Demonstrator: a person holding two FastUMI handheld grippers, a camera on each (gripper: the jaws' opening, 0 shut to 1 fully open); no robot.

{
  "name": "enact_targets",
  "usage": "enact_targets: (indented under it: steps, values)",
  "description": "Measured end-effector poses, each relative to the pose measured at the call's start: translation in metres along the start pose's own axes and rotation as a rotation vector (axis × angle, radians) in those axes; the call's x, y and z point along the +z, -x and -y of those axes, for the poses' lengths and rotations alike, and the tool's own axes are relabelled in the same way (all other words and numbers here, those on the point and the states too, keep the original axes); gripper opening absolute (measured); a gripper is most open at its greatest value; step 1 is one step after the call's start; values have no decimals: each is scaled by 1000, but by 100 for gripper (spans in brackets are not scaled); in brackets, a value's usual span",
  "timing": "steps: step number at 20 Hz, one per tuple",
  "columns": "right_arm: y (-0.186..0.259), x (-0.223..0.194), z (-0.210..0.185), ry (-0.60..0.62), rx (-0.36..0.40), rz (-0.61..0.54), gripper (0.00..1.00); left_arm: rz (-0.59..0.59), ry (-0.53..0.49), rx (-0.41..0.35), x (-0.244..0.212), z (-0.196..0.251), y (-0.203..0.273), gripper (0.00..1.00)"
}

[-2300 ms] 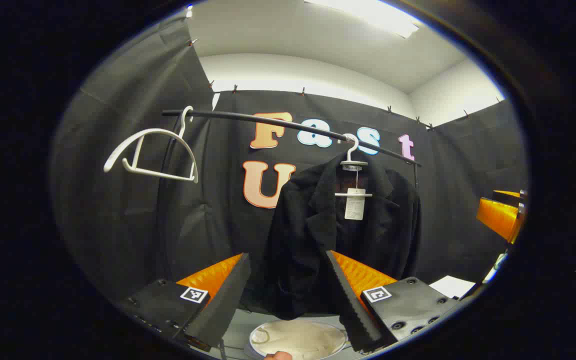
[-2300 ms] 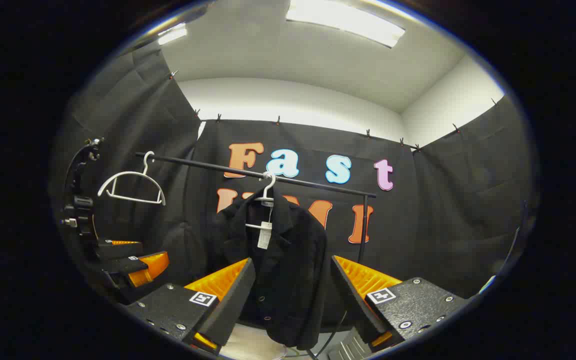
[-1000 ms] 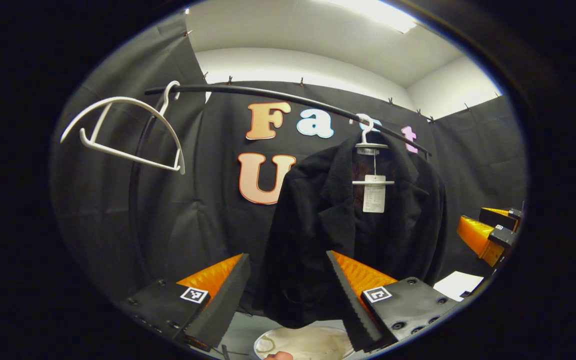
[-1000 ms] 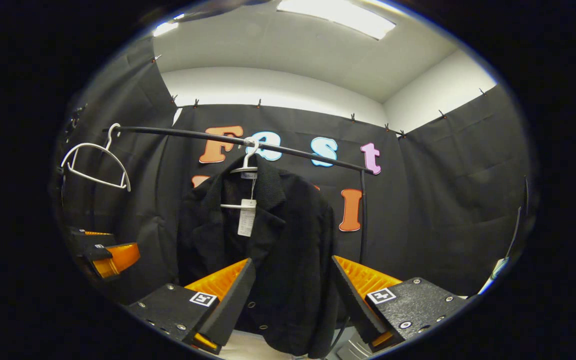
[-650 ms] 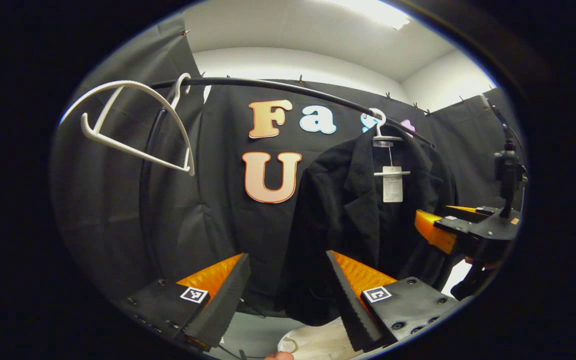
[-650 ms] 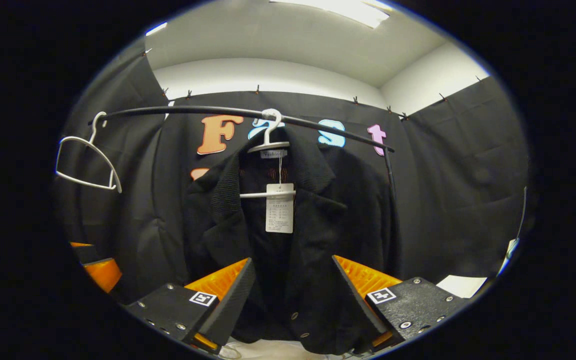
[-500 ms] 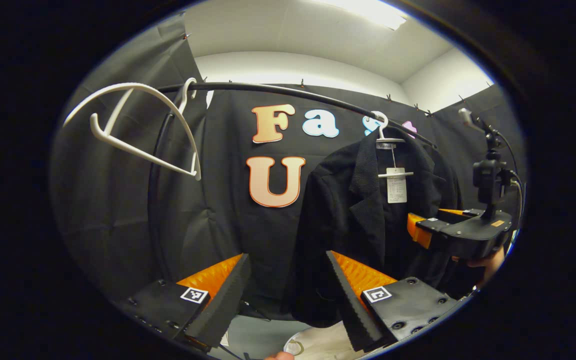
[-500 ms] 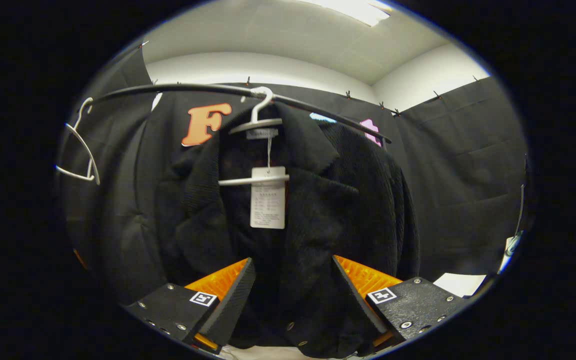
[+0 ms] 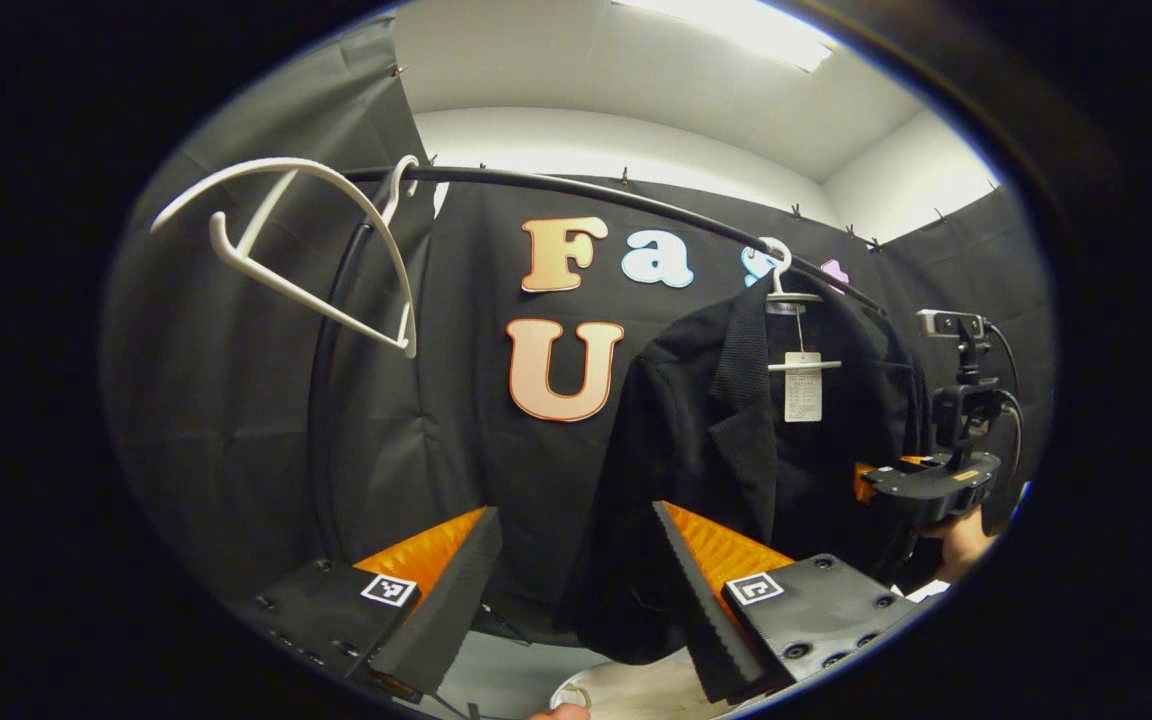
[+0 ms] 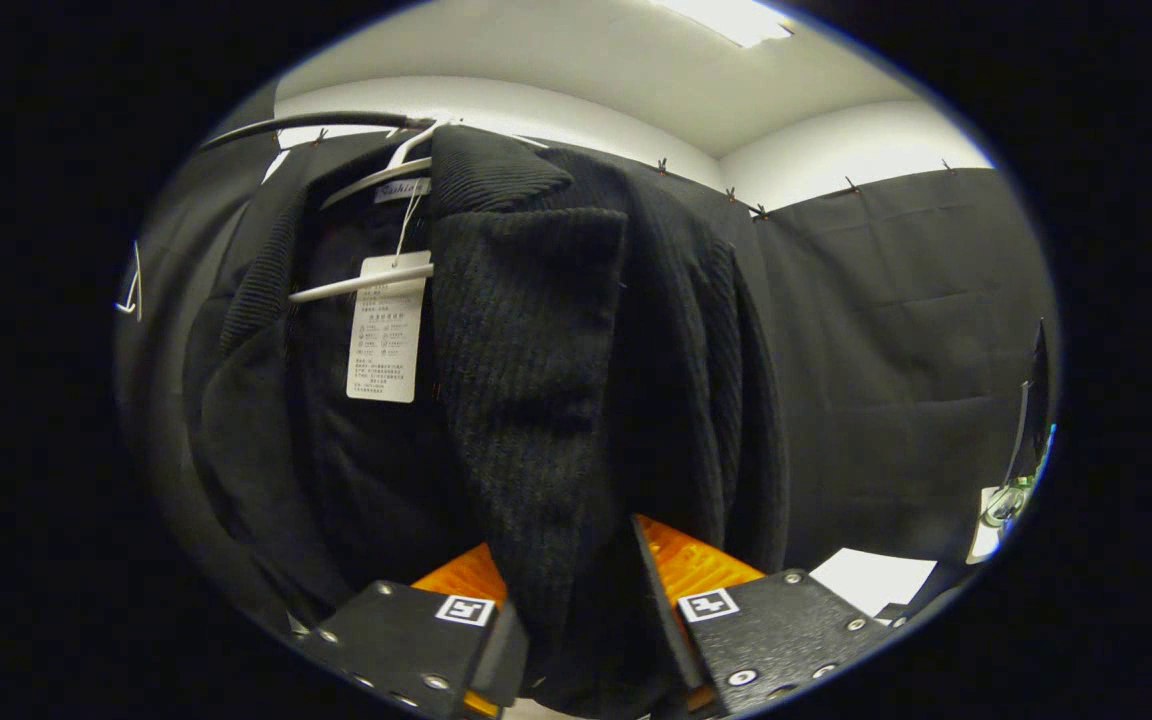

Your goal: Grasp the clothes on the hanger with both hands and then place them into the laundry hamper below.

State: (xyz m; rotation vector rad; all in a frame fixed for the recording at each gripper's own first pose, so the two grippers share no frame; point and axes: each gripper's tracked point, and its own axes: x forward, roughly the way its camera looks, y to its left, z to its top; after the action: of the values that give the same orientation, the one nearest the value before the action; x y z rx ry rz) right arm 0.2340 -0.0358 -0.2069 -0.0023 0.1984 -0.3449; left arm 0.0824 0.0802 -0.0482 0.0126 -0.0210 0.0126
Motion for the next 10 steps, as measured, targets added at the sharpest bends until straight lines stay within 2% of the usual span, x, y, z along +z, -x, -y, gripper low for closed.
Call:
enact_targets:
  steps: [2,4,8,9,10]
  values:
    - [16,17,21,36,-7,42,30,1,12,-33,-1,15,-6,96]
    - [36,36,28,62,20,87,13,-5,31,-79,-2,38,-14,97]
    - [64,76,34,96,67,158,10,-16,72,-197,-3,97,-37,94]
    - [67,82,34,89,83,162,9,-12,81,-231,-2,115,-45,100]
    - [65,86,34,82,98,162,8,-8,89,-255,-2,133,-55,96]
